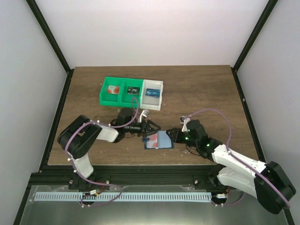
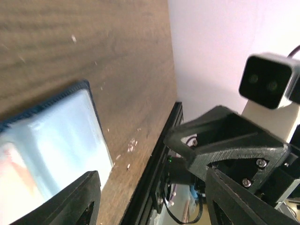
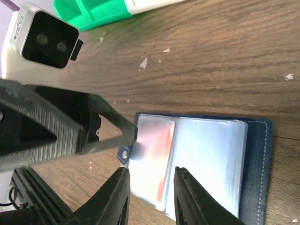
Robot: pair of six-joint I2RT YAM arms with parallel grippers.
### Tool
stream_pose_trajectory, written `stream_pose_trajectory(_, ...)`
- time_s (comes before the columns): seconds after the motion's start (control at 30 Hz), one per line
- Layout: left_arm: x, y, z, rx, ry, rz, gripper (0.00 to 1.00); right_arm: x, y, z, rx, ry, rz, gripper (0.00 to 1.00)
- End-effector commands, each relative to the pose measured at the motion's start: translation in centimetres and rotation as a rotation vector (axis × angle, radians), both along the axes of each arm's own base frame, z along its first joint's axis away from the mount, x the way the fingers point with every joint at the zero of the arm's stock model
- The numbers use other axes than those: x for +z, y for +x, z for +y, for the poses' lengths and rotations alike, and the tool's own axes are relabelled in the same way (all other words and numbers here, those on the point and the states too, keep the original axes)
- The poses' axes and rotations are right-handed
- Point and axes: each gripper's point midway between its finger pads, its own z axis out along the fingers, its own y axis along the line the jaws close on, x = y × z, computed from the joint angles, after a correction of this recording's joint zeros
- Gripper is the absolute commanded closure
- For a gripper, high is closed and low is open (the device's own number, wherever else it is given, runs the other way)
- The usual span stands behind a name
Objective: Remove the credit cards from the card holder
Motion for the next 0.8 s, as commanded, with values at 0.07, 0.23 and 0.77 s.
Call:
stream_pose_trajectory(0.07,0.6,1.8,3.3,0.086,0.041,-0.09,0.37,2.1,-0.2,1.1,0.044,0.062,-0.035,0.71)
stream_pose_trajectory(0.23,-1.8,2.0,4.6,0.104,0.166,-0.086,0.31,0.8,-0.6,2.9,0.127,0.051,0.009,0.71)
stream_pose_trajectory(0.77,-4.9,2.3,5.3,0.116,0.266,-0.068,0.29,-6.5,-1.1,2.6,0.131,-0.132,0.19,0.77)
